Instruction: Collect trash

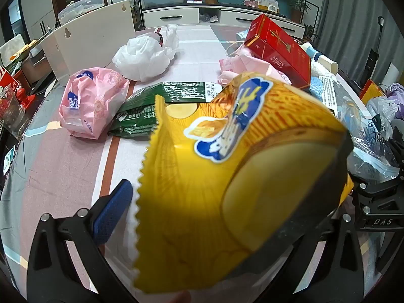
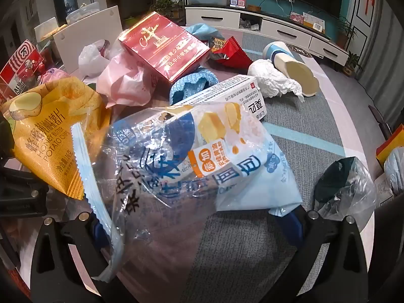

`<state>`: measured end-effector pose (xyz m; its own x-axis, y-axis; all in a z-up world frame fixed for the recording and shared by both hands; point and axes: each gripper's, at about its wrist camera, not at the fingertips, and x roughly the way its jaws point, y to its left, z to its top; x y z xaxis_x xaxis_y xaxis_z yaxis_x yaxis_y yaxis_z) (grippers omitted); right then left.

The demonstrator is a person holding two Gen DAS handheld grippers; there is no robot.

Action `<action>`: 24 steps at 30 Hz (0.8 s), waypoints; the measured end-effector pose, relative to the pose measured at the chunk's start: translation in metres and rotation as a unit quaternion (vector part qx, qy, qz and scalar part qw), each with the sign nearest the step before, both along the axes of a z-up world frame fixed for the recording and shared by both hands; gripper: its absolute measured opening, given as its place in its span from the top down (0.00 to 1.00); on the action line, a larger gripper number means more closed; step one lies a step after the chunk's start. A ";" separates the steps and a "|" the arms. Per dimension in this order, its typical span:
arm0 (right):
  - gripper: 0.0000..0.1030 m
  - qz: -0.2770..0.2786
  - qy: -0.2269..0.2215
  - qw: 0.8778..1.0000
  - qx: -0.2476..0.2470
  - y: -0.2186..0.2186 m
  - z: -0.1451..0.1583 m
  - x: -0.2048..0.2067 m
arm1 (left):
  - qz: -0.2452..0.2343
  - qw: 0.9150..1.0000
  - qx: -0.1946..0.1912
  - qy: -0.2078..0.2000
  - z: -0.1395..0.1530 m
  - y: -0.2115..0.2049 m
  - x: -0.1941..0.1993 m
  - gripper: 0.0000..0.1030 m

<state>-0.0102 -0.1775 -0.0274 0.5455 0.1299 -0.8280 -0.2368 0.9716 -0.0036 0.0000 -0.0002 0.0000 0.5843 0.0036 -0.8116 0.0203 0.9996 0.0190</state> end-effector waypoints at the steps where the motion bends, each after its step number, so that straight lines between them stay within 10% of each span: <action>1: 0.02 0.000 0.000 1.000 0.000 0.000 0.000 0.000 | 0.000 1.000 0.000 0.000 0.000 0.000 0.000 0.02; 24: 0.02 -0.003 -0.001 1.000 0.004 -0.003 -0.005 0.001 | 0.000 1.000 -0.001 0.000 0.000 0.000 0.000 0.02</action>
<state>-0.0087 -0.1801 -0.0320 0.5475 0.1321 -0.8263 -0.2300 0.9732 0.0031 -0.0001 -0.0003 0.0001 0.5838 0.0023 -0.8119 0.0201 0.9996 0.0173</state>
